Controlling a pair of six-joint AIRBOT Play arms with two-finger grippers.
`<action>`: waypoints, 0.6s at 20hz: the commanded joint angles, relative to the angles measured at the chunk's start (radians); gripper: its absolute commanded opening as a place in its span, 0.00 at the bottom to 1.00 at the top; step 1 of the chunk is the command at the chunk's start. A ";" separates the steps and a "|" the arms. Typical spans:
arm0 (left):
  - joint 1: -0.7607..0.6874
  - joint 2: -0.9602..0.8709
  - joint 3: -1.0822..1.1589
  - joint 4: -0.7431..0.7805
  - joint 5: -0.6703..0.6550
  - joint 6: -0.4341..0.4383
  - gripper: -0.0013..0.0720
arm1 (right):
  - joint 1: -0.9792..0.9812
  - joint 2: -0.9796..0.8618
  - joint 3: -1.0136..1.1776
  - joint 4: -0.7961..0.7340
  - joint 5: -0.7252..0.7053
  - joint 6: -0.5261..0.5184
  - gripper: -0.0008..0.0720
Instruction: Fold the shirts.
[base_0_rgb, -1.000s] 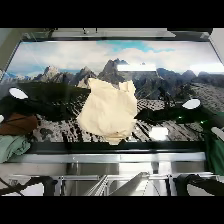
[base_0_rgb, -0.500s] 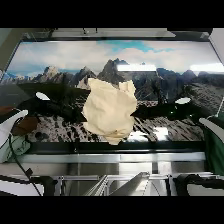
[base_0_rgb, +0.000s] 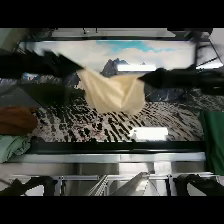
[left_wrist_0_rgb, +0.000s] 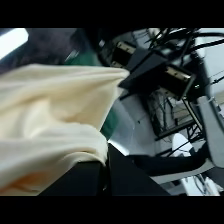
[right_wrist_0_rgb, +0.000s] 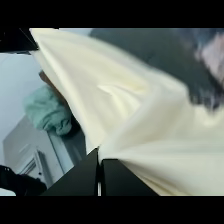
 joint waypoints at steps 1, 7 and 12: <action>0.027 0.283 0.219 -0.171 0.096 0.015 0.01 | -0.008 0.293 0.204 -0.087 -0.121 -0.011 0.04; 0.043 0.561 0.179 0.412 0.423 -0.150 0.05 | -0.006 0.344 0.267 -0.188 -0.266 -0.006 0.04; 0.048 0.348 -0.152 0.429 0.429 -0.144 0.05 | 0.079 -0.069 0.266 -0.182 -0.187 0.019 0.04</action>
